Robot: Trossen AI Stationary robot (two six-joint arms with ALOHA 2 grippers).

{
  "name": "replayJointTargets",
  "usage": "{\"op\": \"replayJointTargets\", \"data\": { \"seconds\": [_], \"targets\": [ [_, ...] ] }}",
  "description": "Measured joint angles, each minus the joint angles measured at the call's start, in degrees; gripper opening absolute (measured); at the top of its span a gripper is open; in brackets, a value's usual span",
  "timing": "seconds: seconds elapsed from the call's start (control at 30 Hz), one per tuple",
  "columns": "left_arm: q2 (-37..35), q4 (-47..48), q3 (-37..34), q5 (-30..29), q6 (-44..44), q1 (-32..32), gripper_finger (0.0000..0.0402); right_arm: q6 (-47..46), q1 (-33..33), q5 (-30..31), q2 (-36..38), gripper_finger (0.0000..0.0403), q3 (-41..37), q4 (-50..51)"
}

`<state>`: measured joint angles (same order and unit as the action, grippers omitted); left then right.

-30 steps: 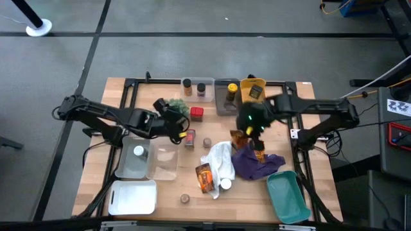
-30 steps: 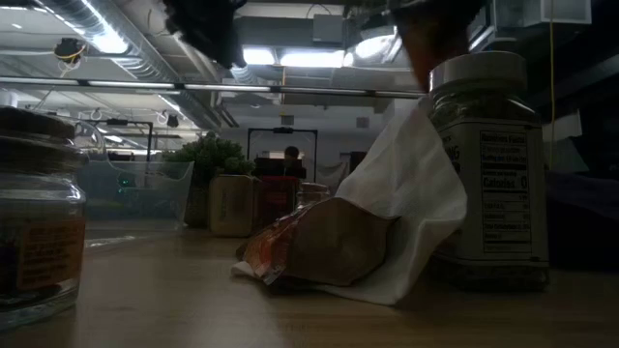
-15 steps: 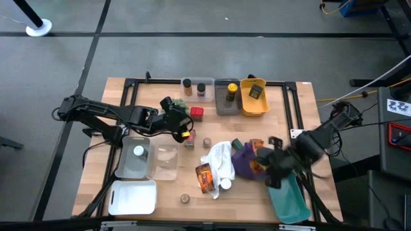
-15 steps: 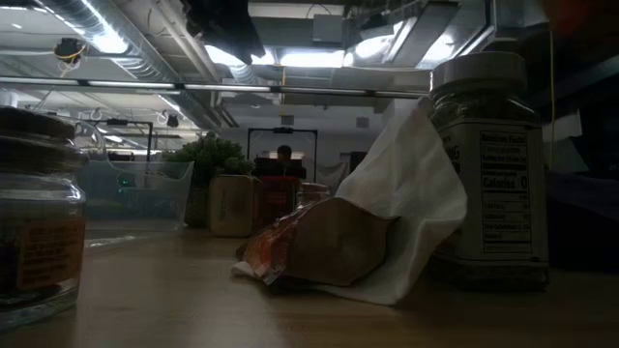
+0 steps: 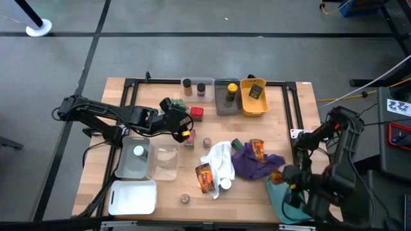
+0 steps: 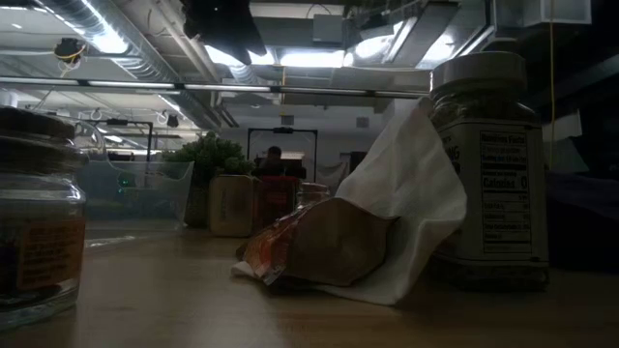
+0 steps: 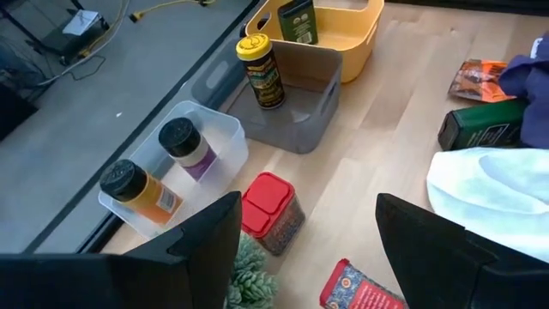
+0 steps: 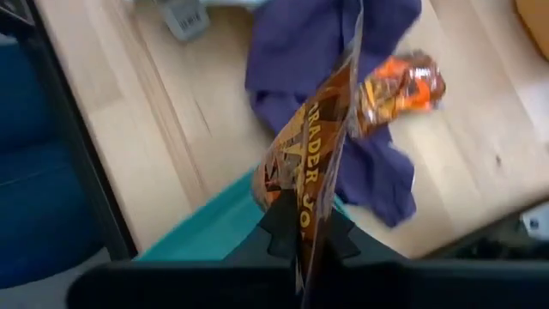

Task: Sort spices by type
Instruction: Put the top orange seasoning bag into the green bin

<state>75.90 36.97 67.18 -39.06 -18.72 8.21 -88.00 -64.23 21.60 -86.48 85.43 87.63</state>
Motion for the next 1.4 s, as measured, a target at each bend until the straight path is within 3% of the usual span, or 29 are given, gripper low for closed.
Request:
{"op": "replayJointTargets", "data": {
  "seconds": [0.23,0.53,1.13,1.4],
  "targets": [
    [0.8,-0.6,0.0,0.7,-1.4,0.0,0.0253,-8.4,-4.6,-2.4,-6.8,0.0005,0.0,0.5],
    [6.6,-1.7,0.0,4.4,-6.3,0.0,0.0253,-13.0,-5.7,-9.2,-14.1,0.0006,0.0,-1.6],
    [15.2,5.0,0.0,5.4,-26.0,-0.1,0.0253,-12.5,-5.6,-8.8,-15.1,0.0023,0.0,-5.5],
    [18.7,4.8,0.0,8.0,-28.9,-0.1,0.0253,-12.3,-5.5,-9.2,-15.1,0.0062,0.0,-5.4]
  ]
}}
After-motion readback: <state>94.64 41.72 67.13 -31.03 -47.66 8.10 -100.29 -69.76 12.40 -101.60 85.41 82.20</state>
